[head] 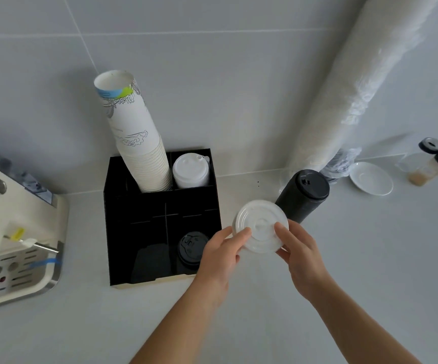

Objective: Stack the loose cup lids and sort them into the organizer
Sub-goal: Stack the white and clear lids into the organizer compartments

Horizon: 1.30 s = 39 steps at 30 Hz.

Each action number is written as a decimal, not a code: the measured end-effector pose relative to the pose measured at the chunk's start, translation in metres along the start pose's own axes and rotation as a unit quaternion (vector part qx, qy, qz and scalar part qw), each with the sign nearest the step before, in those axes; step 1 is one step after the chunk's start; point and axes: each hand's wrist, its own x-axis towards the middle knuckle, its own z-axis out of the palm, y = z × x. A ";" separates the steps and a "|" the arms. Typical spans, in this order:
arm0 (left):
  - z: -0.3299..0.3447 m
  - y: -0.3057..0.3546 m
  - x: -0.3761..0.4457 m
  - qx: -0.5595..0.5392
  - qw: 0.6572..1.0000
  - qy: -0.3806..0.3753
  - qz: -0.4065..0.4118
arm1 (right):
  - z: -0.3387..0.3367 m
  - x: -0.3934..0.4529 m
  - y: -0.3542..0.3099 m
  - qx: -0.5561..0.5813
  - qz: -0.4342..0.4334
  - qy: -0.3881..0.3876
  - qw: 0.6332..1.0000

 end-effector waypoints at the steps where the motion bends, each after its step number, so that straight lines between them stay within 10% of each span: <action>1: -0.006 0.001 -0.004 -0.001 1.000 -0.003 0.006 | 0.004 -0.002 -0.002 -0.006 -0.002 -0.011 1.000; 18: -0.133 0.004 -0.061 -0.061 0.984 0.151 0.070 | 0.139 -0.003 0.005 -0.124 0.042 -0.192 0.973; 32: -0.192 -0.008 -0.041 -0.142 0.961 0.236 0.010 | 0.233 0.041 -0.006 -0.451 0.074 -0.333 0.825; 39: -0.197 -0.012 -0.029 -0.154 0.953 0.259 -0.016 | 0.242 0.049 0.004 -0.488 0.072 -0.322 0.808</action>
